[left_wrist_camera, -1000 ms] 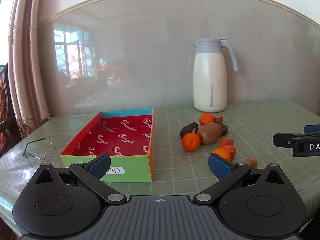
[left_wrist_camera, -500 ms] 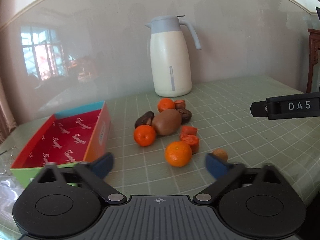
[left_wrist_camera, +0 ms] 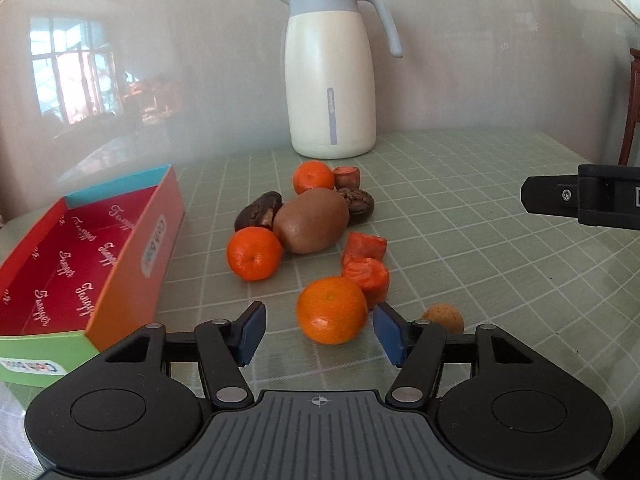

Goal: Organize fruits
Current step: 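Reach the left gripper to the mandarin orange and close on it, then carry the mandarin with the left gripper into the red box and release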

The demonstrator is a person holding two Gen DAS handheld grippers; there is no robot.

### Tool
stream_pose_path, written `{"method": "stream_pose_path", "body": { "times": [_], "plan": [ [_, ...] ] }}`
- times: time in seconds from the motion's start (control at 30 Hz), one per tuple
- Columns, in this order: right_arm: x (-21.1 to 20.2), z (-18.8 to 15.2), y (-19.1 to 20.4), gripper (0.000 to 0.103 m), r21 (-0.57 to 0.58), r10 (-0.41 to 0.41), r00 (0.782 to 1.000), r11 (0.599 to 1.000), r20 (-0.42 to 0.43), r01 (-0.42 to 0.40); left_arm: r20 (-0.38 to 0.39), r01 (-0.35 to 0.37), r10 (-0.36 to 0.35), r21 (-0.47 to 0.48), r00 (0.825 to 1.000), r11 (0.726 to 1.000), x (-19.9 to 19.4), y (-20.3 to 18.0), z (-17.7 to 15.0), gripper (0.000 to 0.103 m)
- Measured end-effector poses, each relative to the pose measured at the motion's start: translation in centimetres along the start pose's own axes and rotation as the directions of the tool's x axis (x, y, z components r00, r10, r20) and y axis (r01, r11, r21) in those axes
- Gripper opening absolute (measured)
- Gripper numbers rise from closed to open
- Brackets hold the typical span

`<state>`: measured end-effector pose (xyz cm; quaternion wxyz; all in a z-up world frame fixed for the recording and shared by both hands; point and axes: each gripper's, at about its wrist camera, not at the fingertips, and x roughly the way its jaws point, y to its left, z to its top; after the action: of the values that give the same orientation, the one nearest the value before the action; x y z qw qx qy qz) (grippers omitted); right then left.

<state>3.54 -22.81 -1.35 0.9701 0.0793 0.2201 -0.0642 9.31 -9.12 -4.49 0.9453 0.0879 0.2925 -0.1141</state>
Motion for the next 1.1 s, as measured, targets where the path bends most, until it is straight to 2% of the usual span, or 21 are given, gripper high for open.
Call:
{"method": "stream_pose_path", "body": {
  "times": [0.1, 0.13, 0.17, 0.3, 0.63, 0.73, 0.83, 0.93, 1.1],
  "plan": [
    [0.3, 0.1, -0.1, 0.103, 0.007, 0.0, 1.0, 1.0, -0.003, 0.0, -0.016, 0.003, -0.003, 0.005, 1.0, 1.0, 0.9, -0.5, 0.0, 0.059],
    [0.4, 0.1, -0.2, 0.103, 0.01, -0.001, 1.0, 1.0, -0.004, 0.001, -0.022, 0.003, -0.003, 0.006, 1.0, 1.0, 1.1, -0.7, 0.1, 0.042],
    [0.4, 0.1, -0.3, 0.103, 0.012, -0.006, 1.0, 1.0, -0.006, 0.006, -0.022, 0.006, -0.006, 0.0, 1.0, 1.0, 1.3, -0.6, 0.2, 0.04],
    [0.8, 0.2, -0.7, 0.103, 0.025, -0.036, 0.999, 0.999, -0.022, 0.036, -0.018, 0.007, -0.007, -0.011, 1.0, 1.0, 1.0, -0.7, 0.1, 0.039],
    [1.3, 0.1, 0.0, 0.103, 0.037, -0.025, 0.999, 0.999, -0.026, 0.026, 0.106, -0.057, 0.068, -0.099, 0.992, 0.993, -3.0, 3.2, 0.2, 0.04],
    [1.8, 0.0, 1.3, 0.103, 0.016, -0.013, 0.999, 1.0, -0.034, 0.014, 0.149, -0.086, 0.106, -0.13, 0.983, 0.988, -4.3, 4.7, 0.0, 0.04],
    [1.8, -0.2, 2.4, 0.103, -0.027, -0.011, 0.999, 1.0, -0.032, 0.01, 0.191, -0.139, 0.171, -0.171, 0.967, 0.975, -5.3, 6.7, 0.0, 0.04],
    [1.5, -0.4, 2.8, 0.103, -0.051, -0.016, 1.0, 0.999, -0.024, 0.015, 0.181, -0.182, 0.227, -0.235, 0.957, 0.955, -5.4, 9.4, 0.0, 0.04],
    [1.6, -0.3, 2.4, 0.103, -0.028, -0.027, 0.999, 0.999, -0.025, 0.026, 0.124, -0.253, 0.3, -0.298, 0.946, 0.92, -4.9, 12.7, -0.4, 0.04]
  ]
}}
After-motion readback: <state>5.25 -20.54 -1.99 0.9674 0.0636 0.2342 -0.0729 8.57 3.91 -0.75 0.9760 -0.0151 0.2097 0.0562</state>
